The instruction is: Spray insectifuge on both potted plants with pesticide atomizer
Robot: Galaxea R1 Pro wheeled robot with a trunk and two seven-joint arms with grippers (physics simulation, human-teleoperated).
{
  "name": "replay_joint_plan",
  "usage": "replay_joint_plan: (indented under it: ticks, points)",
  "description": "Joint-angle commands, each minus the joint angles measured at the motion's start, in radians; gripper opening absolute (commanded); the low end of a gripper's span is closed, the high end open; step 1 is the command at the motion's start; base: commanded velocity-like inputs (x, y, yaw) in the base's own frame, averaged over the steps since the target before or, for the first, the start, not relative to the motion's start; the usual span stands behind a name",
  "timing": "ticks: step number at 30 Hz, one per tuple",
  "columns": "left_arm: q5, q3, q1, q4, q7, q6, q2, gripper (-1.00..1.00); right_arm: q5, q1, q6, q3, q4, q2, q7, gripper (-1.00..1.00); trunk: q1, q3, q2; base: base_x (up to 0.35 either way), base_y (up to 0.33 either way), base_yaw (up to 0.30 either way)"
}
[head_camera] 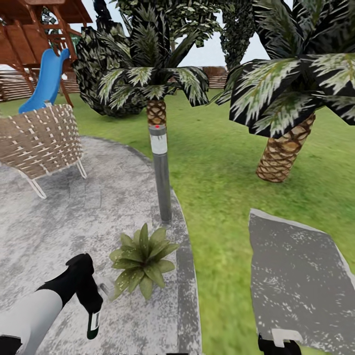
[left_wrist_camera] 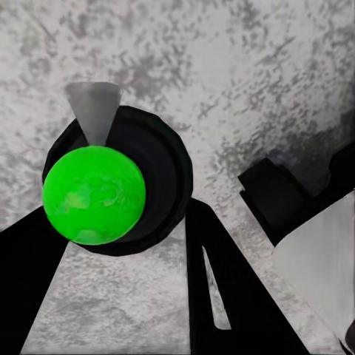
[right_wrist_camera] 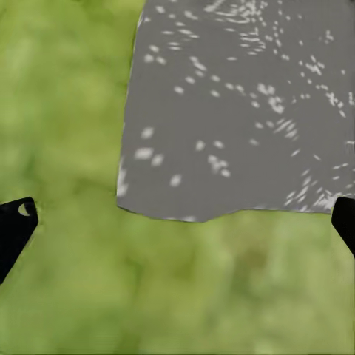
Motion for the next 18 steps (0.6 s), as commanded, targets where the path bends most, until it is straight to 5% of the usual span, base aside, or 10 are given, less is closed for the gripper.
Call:
replay_joint_plan:
  ticks: [1, 7, 18]
  points:
    - [-0.007, -0.007, -0.010, -0.006, -0.026, 0.021, 0.001, -1.00, -0.007, 0.000, -0.002, 0.009, 0.000, 0.000, -0.003, 1.00, 0.000, -0.001, 0.000, 0.001, 0.000, 0.272]
    - [-0.043, -0.011, -0.063, -0.017, -0.061, 0.047, -0.025, -1.00, -0.007, 0.000, -0.002, 0.009, 0.000, -0.001, -0.003, 1.00, 0.000, -0.001, 0.000, 0.021, -0.023, 0.249]
    - [-0.076, -0.011, -0.069, -0.022, -0.063, 0.050, -0.040, -1.00, -0.005, 0.000, -0.002, 0.009, 0.001, -0.005, -0.002, 1.00, 0.000, -0.001, 0.000, 0.070, -0.242, 0.014]
